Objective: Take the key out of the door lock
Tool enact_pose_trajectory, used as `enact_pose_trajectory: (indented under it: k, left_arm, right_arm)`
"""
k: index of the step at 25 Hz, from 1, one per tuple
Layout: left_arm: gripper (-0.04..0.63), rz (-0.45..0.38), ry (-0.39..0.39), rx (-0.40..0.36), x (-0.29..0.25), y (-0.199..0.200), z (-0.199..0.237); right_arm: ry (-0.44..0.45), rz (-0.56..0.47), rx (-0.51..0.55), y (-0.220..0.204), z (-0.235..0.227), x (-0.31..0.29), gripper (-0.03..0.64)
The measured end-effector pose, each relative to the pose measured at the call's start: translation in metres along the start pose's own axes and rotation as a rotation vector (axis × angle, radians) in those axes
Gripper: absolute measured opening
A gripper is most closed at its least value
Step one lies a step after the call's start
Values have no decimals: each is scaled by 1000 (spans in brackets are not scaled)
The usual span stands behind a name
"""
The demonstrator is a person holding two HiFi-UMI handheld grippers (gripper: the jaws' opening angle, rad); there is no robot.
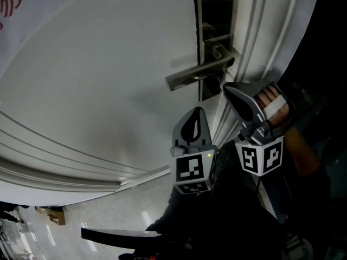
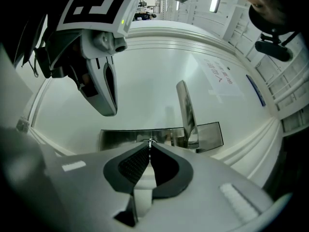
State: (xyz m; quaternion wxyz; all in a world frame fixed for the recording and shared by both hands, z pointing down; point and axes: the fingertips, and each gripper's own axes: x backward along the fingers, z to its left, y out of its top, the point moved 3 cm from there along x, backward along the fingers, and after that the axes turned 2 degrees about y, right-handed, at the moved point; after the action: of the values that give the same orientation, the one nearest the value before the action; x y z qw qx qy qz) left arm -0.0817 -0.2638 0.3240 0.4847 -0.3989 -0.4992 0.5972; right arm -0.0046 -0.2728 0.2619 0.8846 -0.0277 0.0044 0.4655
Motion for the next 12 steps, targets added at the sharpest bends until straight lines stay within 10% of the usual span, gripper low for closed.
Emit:
enact_pose_trajectory:
  k: [12]
  left_arm:
    - [0,2,-1,6,1,1,-1]
  right_arm:
    - [-2,2,3,0,0,0,12]
